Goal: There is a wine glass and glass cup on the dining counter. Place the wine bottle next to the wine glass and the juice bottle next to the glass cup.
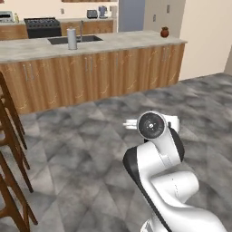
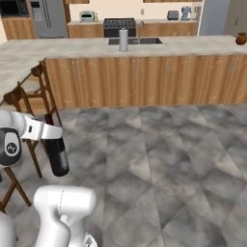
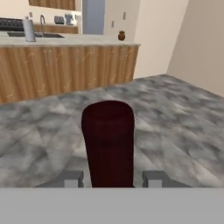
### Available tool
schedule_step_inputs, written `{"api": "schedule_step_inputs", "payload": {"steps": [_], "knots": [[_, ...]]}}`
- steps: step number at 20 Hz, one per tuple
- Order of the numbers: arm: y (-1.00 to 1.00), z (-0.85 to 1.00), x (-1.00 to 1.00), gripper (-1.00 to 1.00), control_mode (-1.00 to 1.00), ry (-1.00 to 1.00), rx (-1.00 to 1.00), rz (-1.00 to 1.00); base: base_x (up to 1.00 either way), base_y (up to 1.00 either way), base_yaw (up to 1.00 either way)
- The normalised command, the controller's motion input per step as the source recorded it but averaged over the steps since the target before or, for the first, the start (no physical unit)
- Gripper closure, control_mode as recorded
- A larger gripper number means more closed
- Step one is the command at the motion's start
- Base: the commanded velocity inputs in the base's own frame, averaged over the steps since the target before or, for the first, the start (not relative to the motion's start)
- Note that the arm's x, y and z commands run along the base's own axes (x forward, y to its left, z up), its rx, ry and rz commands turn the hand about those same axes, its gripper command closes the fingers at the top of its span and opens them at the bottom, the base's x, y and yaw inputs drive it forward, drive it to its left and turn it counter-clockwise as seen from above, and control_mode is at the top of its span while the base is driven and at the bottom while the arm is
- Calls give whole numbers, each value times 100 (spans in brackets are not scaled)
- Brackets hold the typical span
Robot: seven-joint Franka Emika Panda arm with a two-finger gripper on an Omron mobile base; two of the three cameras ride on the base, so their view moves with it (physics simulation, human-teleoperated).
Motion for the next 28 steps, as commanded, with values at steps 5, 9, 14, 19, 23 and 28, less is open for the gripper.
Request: {"api": "schedule_step_inputs", "payload": {"steps": [5, 9, 14, 19, 23, 28], "knots": [[0, 0, 0, 100, 100, 0, 0, 0, 75, -21, 22], [0, 0, 0, 100, 100, 0, 0, 0, 72, -15, 30], [0, 0, 0, 100, 100, 0, 0, 0, 71, -17, 31], [0, 0, 0, 100, 100, 0, 0, 0, 69, -22, 26], [0, 0, 0, 100, 100, 0, 0, 0, 65, -28, 20], [0, 0, 0, 100, 100, 0, 0, 0, 63, -28, 20]]}}
